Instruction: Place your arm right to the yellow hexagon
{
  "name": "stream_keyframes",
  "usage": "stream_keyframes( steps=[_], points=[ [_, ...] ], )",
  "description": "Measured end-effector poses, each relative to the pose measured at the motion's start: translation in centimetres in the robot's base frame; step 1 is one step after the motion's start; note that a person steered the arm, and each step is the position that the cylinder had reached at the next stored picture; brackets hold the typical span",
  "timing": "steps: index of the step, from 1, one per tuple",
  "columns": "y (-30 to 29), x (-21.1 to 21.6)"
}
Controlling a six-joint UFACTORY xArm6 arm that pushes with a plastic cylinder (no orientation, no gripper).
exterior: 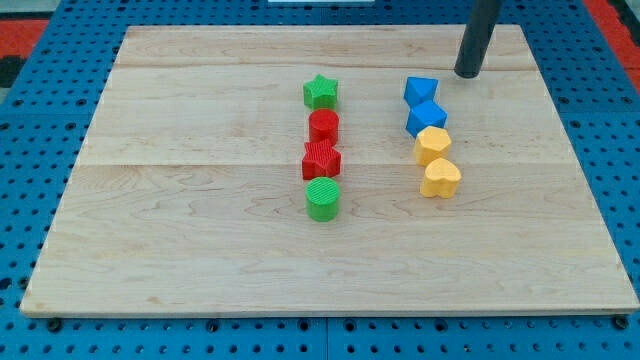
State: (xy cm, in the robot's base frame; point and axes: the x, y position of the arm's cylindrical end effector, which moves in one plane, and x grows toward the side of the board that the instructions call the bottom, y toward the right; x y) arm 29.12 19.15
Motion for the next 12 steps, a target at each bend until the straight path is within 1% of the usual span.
stream_keyframes(
  steps=[2,3,4,5,8,12],
  points=[
    [0.0,0.1],
    [0.1,3.6],
    [0.1,9.3],
    [0.1,10.5],
    [-1.7,10.4],
    [-1.7,10.9]
  ],
)
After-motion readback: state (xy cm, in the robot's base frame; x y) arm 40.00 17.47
